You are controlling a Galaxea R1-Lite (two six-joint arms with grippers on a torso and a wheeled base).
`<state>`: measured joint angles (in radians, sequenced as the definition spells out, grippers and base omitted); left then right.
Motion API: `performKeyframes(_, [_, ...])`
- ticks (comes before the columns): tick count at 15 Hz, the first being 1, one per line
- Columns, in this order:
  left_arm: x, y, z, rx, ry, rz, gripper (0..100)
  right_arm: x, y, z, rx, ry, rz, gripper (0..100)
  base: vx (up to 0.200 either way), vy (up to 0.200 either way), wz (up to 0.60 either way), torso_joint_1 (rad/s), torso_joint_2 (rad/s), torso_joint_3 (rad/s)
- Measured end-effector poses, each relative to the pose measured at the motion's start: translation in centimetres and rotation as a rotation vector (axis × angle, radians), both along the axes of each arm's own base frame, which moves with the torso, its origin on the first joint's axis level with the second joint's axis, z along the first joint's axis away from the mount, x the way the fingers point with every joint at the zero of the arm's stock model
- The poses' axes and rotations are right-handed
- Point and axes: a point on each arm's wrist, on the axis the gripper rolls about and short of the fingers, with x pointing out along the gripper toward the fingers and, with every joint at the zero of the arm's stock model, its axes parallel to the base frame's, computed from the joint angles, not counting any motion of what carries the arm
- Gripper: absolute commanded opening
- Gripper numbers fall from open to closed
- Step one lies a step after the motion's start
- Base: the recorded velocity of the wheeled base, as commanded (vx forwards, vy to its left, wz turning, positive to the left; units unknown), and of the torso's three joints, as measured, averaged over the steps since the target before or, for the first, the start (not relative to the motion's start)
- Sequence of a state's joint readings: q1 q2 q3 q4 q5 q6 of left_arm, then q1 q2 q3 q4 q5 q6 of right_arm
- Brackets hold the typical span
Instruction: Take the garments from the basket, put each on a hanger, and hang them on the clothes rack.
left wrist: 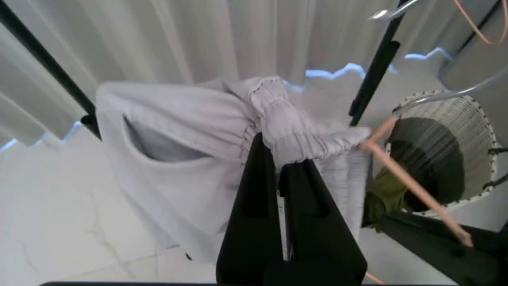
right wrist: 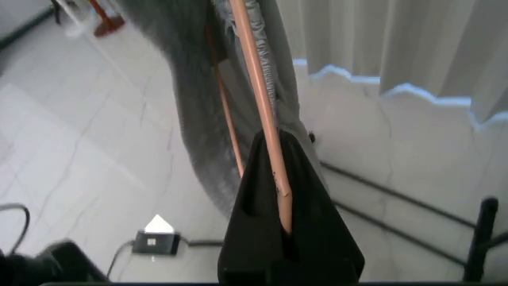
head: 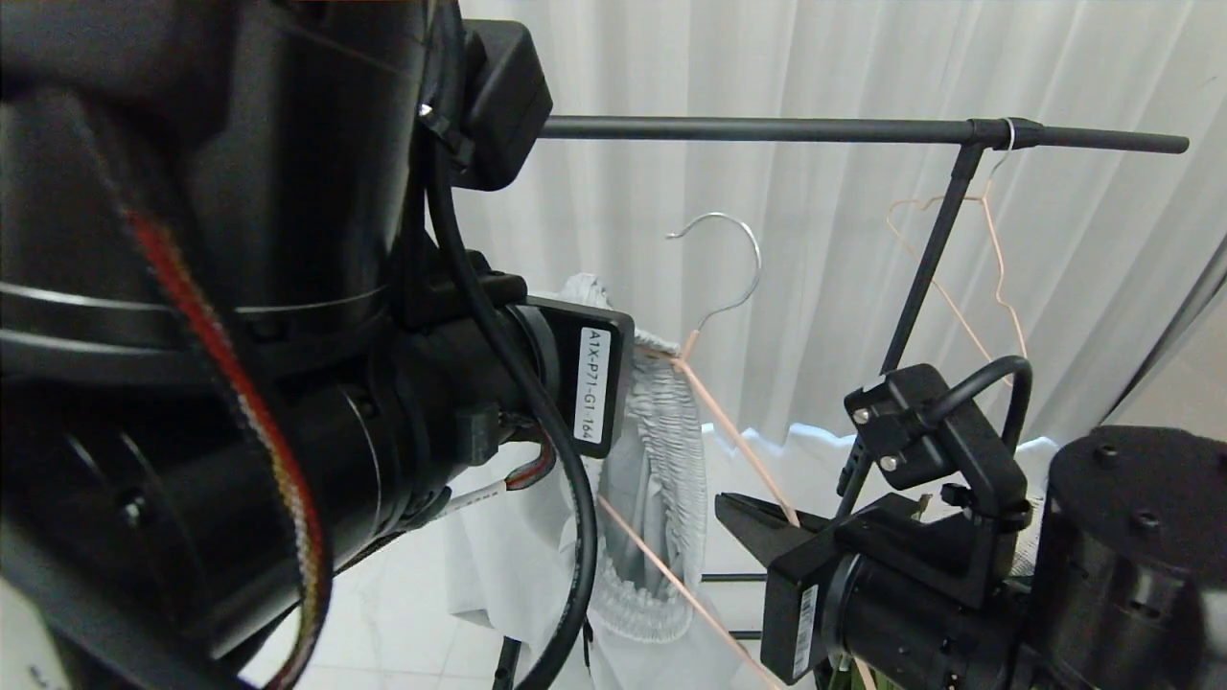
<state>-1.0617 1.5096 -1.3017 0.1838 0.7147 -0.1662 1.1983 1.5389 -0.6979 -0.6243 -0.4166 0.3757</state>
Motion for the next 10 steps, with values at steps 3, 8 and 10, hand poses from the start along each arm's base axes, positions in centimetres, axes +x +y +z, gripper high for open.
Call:
performKeyframes(3, [-0.3, -0.1, 0.0, -0.007, 0.0, -0.009, 0, 0.1, -0.4, 1.5, 0.069, -0.092, -0.001, 0, 0.0, 0.0, 0.0, 0.0, 0.0, 0.0])
performKeyframes(8, [-0.5, -0.3, -1.3, 0.029, 0.022, -0.021, 0, 0.3, -0.4, 2.0, 0.093, -0.147, -0.005, 0, 0.0, 0.0, 0.0, 0.0, 0.0, 0.0])
performKeyframes(10, [-0.6, -0.3, -2.0, 0.052, 0.034, -0.023, 0, 0.3, -0.3, 2.2, 0.096, -0.171, -0.004, 0, 0.0, 0.0, 0.0, 0.0, 0.0, 0.0])
